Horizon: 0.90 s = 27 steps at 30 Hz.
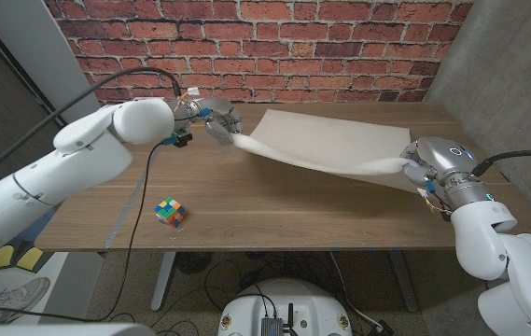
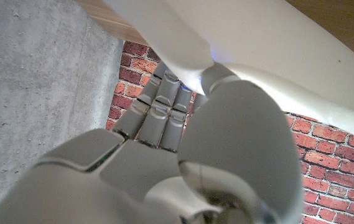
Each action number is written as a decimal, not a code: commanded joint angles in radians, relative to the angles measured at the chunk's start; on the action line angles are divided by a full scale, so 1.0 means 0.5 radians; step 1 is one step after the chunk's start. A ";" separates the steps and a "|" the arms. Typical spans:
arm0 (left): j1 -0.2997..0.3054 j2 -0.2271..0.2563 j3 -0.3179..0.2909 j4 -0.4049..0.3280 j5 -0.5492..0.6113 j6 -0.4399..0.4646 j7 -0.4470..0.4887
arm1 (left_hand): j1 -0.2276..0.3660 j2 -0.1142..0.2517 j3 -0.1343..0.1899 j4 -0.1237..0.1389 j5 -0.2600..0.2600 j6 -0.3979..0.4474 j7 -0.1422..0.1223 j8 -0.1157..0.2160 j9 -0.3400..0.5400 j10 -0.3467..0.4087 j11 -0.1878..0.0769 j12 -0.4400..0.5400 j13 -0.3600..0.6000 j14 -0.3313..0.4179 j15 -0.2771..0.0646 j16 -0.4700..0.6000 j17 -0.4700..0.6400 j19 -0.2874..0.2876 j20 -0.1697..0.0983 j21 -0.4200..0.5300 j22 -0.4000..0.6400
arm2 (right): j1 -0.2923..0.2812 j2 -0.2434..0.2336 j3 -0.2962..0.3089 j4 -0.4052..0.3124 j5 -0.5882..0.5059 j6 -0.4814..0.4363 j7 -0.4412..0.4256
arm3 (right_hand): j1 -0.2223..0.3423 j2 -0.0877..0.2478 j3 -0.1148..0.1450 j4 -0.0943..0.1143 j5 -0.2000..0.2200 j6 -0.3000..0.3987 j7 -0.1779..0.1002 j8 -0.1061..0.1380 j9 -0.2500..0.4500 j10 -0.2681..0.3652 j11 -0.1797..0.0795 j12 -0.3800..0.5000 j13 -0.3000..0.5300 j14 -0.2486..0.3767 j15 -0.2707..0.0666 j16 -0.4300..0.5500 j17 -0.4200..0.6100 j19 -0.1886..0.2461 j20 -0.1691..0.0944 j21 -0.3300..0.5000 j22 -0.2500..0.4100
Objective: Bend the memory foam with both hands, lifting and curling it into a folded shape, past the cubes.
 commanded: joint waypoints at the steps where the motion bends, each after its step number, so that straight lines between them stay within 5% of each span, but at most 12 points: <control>1: -0.223 -0.015 0.123 0.111 -0.474 0.067 0.076 | 0.009 0.022 0.068 0.045 0.030 0.031 0.067 0.021 0.019 0.037 0.033 0.024 0.916 0.038 -0.022 -0.007 0.010 0.009 0.017 0.018 -0.003 | 0.128 0.179 0.208 0.195 0.399 0.329 -0.247 | 0.025 0.015 0.012 -0.002 0.017 -0.009 0.008 0.005 0.005 0.091 0.095 0.005 0.459 0.070 -0.154 0.013 0.021 -0.007 0.007 0.022 0.004; 15: -0.281 0.053 0.185 0.073 -0.625 0.156 0.225 | -0.003 0.019 0.103 0.047 0.069 0.012 0.086 0.045 0.055 0.028 0.049 0.045 0.952 0.057 -0.009 -0.024 0.027 0.012 0.026 0.052 -0.005 | 0.252 0.288 0.158 0.364 0.526 0.488 -0.652 | 0.028 0.010 0.026 -0.004 0.025 -0.009 0.008 0.000 0.009 0.088 0.105 0.001 0.467 0.060 -0.146 0.013 0.051 -0.020 0.014 0.033 0.006; 27: 0.017 0.336 0.007 -0.217 -0.600 0.119 0.502 | -0.015 0.041 0.116 0.055 0.070 -0.007 0.060 0.027 0.021 -0.001 0.040 0.027 0.926 0.019 -0.024 -0.049 0.065 -0.035 0.019 0.065 -0.007 | -0.037 0.417 0.287 0.344 0.582 0.660 -0.934 | 0.017 0.007 0.041 0.003 0.030 -0.014 0.003 -0.006 0.012 0.085 0.097 -0.005 0.470 0.063 -0.161 0.007 0.068 -0.025 0.015 0.047 0.007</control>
